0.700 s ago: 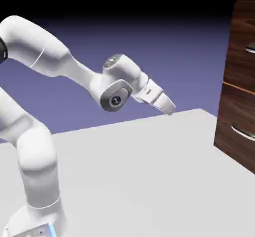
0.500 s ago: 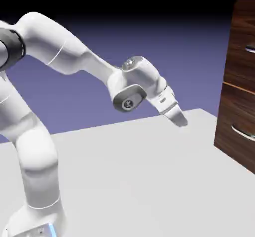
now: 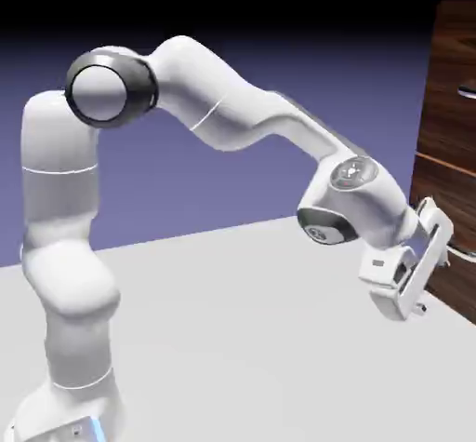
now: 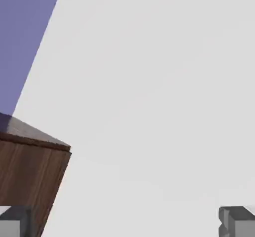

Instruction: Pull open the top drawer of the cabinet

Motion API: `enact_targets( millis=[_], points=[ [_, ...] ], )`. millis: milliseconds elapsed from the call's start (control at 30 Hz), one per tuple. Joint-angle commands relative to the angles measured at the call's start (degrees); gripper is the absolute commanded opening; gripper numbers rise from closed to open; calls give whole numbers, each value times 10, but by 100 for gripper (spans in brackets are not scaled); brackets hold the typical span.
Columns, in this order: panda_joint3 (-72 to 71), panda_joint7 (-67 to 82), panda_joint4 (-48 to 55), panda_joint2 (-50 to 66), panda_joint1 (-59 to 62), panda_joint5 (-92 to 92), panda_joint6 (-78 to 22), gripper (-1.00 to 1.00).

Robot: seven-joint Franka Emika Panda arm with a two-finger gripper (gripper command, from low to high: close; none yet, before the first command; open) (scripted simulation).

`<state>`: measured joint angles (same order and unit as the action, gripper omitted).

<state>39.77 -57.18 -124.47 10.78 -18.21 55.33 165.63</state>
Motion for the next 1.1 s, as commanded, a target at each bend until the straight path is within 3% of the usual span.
enact_targets(
  millis=[0, 1067],
  points=[
    [18, -7, 16, 20, -8, 25, -4, 0],
    [591, -219, 543, 646, -260, 822, -124, 0]
  ],
)
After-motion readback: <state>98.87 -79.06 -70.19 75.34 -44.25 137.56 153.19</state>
